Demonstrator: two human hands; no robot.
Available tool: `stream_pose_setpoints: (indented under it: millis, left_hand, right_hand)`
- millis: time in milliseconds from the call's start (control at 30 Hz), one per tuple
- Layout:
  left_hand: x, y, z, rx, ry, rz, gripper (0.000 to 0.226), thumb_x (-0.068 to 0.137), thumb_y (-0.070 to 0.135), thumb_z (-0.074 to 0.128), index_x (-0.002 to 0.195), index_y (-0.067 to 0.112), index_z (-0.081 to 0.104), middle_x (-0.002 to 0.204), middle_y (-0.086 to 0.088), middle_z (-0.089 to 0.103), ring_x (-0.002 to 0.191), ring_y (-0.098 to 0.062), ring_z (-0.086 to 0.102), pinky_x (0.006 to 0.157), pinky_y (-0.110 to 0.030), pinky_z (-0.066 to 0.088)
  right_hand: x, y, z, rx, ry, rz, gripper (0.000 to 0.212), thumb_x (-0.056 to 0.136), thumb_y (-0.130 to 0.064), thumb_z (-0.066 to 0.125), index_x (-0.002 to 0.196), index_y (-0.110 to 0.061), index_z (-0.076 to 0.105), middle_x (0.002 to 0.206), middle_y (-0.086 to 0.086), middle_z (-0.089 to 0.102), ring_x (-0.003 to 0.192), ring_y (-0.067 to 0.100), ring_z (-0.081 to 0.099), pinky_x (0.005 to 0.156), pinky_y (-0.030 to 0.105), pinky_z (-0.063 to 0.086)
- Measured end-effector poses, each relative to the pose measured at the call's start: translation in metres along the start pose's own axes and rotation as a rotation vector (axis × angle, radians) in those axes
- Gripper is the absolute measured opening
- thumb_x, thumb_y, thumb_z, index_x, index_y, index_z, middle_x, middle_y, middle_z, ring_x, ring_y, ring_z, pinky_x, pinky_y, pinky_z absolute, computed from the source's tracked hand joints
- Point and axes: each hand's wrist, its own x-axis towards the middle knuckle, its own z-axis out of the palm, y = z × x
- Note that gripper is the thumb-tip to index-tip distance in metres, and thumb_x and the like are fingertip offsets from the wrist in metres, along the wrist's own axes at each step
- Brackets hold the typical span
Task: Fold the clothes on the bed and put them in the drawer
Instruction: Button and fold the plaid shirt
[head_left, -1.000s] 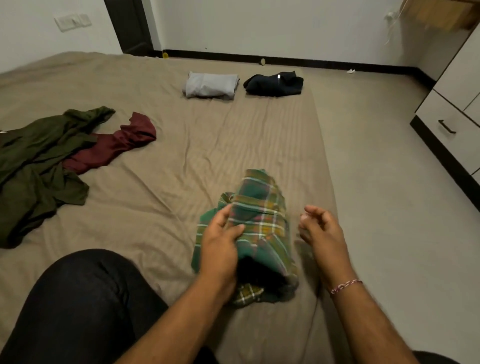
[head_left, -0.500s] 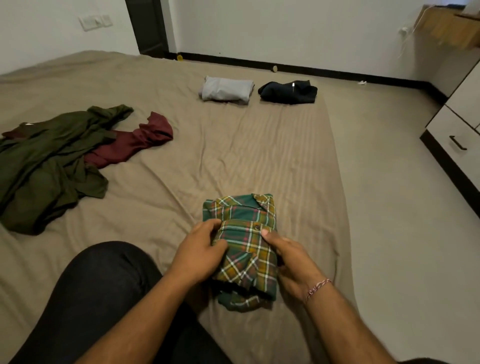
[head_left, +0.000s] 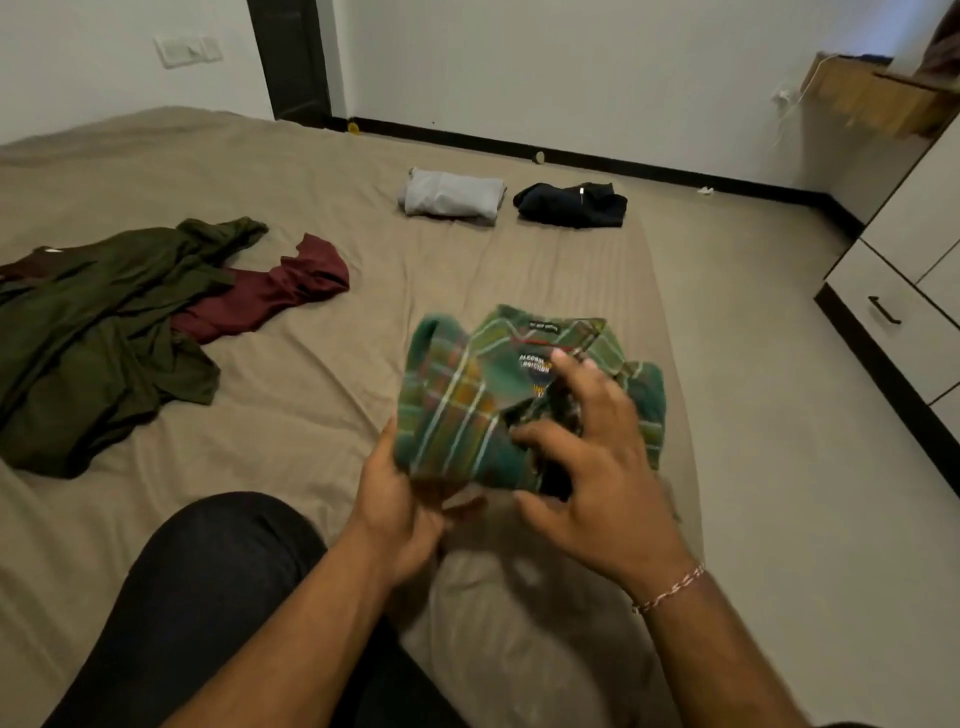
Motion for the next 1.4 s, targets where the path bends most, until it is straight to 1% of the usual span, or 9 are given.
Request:
stream_pose_setpoints:
  millis: [167, 400, 600, 733, 833, 933, 1100, 1267, 1400]
  left_hand:
    - [0.006, -0.011, -0.023, 0.257, 0.242, -0.200, 0.073, 0.080, 0.083, 0.054, 0.119, 0.025, 0.073, 0.109, -0.010, 0.079, 0.109, -0.034, 0.071, 0.106, -0.057, 0.049]
    - [0.021, -0.026, -0.020, 0.351, 0.239, -0.133, 0.030, 0.091, 0.014, 0.075, 0.120, 0.014, 0.070, 0.101, -0.012, 0.079, 0.090, -0.033, 0.077, 0.072, -0.051, 0.064]
    - [0.001, -0.001, -0.015, 0.037, 0.270, 0.125, 0.030, 0.091, -0.002, 0.071, 0.120, 0.002, 0.066, 0.110, -0.019, 0.076, 0.100, -0.039, 0.074, 0.083, -0.047, 0.063]
    - [-0.043, 0.046, -0.049, -0.136, 0.245, 0.361, 0.041, 0.093, -0.002, 0.068, 0.133, 0.004, 0.059, 0.125, -0.019, 0.071, 0.110, -0.035, 0.071, 0.094, -0.048, 0.059]
    - [-0.088, 0.086, -0.090, -0.217, 0.256, 0.552, 0.043, 0.095, -0.006, 0.063, 0.136, 0.006, 0.058, 0.128, -0.018, 0.070, 0.114, -0.035, 0.069, 0.097, -0.050, 0.057]
    - [-0.131, 0.123, -0.136, -0.288, 0.351, 0.677, 0.039, 0.095, -0.005, 0.060, 0.131, 0.010, 0.061, 0.122, -0.016, 0.072, 0.110, -0.037, 0.070, 0.092, -0.053, 0.059]
    - [-0.159, 0.143, -0.213, -0.402, 0.617, 0.711, 0.035, 0.097, -0.001, 0.060, 0.129, 0.013, 0.062, 0.121, -0.017, 0.073, 0.104, -0.035, 0.074, 0.078, -0.049, 0.063]
    - [-0.162, 0.101, -0.284, -0.206, 1.047, 0.446, 0.040, 0.086, 0.003, 0.067, 0.121, 0.022, 0.067, 0.116, -0.010, 0.075, 0.102, -0.032, 0.073, 0.091, -0.056, 0.060]
    - [-0.173, 0.088, -0.273, 0.185, 1.193, 0.580, 0.097, 0.060, 0.036, 0.070, 0.151, 0.039, 0.034, 0.146, 0.001, 0.055, 0.128, -0.019, 0.059, 0.109, -0.048, 0.050]
  right_hand:
    - [-0.031, 0.026, 0.054, 0.167, -0.269, 0.144, 0.027, 0.086, -0.056, 0.066, 0.099, -0.036, 0.054, 0.168, -0.022, 0.008, 0.157, 0.011, 0.013, 0.117, 0.061, 0.032]
    - [-0.036, 0.031, 0.075, 0.271, -0.241, 0.101, 0.067, 0.094, -0.051, 0.066, 0.152, -0.037, 0.036, 0.170, -0.017, 0.014, 0.158, 0.010, 0.013, 0.122, 0.062, 0.027]
    - [0.001, 0.017, 0.060, 0.530, 0.155, 0.384, 0.086, 0.080, -0.052, 0.072, 0.154, -0.027, 0.035, 0.159, 0.002, 0.038, 0.144, 0.024, 0.043, 0.114, 0.021, 0.036]
    - [0.066, -0.041, 0.061, 0.787, 0.100, 0.461, 0.067, 0.093, -0.033, 0.076, 0.148, -0.016, 0.040, 0.147, 0.019, 0.051, 0.112, 0.005, 0.057, 0.093, 0.000, 0.041]
    - [0.115, -0.100, 0.078, 1.177, -0.079, 0.524, 0.074, 0.081, -0.052, 0.073, 0.145, -0.024, 0.049, 0.135, 0.011, 0.065, 0.104, 0.009, 0.069, 0.072, 0.014, 0.059]
    - [0.145, -0.174, 0.105, 1.312, -0.300, 0.441, 0.048, 0.094, -0.026, 0.069, 0.140, -0.023, 0.055, 0.121, -0.002, 0.074, 0.099, 0.020, 0.074, 0.073, 0.040, 0.065]
    - [0.168, -0.265, 0.170, 1.090, -0.420, 0.385, 0.038, 0.094, -0.014, 0.072, 0.127, -0.023, 0.057, 0.114, 0.007, 0.072, 0.096, 0.025, 0.075, 0.075, 0.049, 0.065]
    - [0.153, -0.292, 0.224, 0.106, -0.591, 0.095, 0.075, 0.081, -0.046, 0.076, 0.145, -0.027, 0.042, 0.141, 0.010, 0.049, 0.119, 0.037, 0.059, 0.094, 0.047, 0.055]
    - [0.143, -0.317, 0.247, -0.044, -0.693, -0.150, 0.073, 0.088, -0.046, 0.063, 0.153, -0.034, 0.032, 0.145, 0.008, 0.044, 0.127, 0.037, 0.051, 0.100, 0.051, 0.052]
